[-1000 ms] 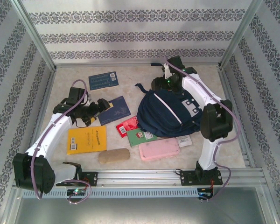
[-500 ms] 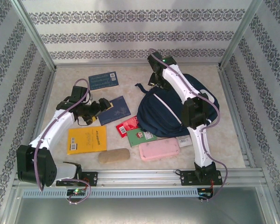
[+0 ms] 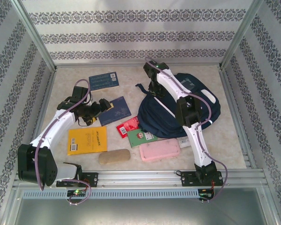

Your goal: Pack books, pencil case, and school supplies into a backpack

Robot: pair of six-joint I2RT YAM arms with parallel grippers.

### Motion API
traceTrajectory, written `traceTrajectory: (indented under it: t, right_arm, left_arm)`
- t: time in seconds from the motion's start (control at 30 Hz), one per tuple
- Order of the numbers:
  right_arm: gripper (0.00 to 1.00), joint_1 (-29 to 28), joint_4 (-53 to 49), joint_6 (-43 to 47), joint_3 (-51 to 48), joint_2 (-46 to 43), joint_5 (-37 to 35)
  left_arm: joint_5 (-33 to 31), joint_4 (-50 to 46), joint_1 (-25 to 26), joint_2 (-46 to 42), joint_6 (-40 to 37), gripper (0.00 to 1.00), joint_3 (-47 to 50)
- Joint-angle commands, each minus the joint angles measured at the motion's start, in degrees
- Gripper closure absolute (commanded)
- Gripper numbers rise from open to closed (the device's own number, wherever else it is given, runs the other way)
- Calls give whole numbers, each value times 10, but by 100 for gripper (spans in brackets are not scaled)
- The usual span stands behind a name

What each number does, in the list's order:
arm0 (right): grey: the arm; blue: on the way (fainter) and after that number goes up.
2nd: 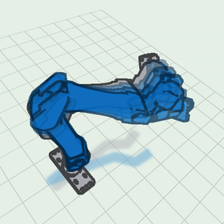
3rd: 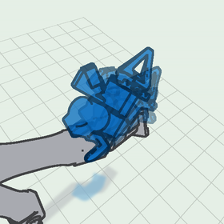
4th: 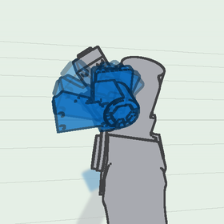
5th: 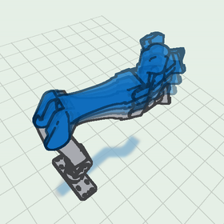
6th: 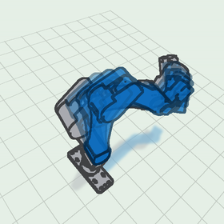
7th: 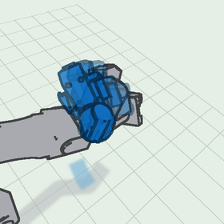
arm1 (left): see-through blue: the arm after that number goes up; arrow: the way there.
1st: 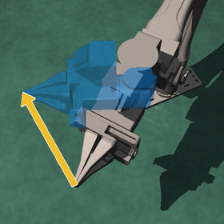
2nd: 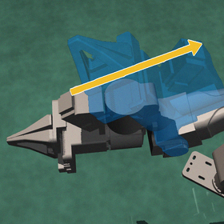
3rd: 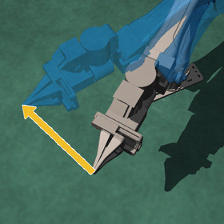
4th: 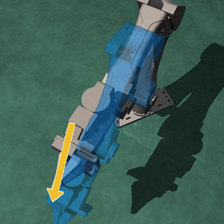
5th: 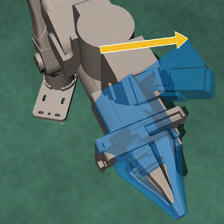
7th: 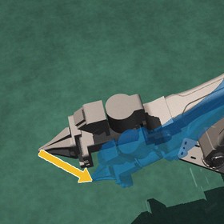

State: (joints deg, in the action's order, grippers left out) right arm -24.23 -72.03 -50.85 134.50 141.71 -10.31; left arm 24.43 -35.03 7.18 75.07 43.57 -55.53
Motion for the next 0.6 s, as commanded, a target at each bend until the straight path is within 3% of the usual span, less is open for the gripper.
traceTrajectory:
  t: [0.0, 0.07, 0.37, 0.57]
  right_arm:
    - [88, -3, -7, 6, -9, 0, -4]
    - [100, -3, 0, 12, -7, -15, -11]
    - [100, 11, -16, 54, 49, -101, -46]
    - [100, -2, -38, 146, 101, -152, -113]
  left_arm:
    - [-14, 12, 7, 7, -5, 0, -8]
    - [-16, 9, 7, 7, -5, 0, -11]
    - [-40, -17, 7, -11, -2, 0, -35]
    - [-63, -47, 7, -40, 1, 0, -59]
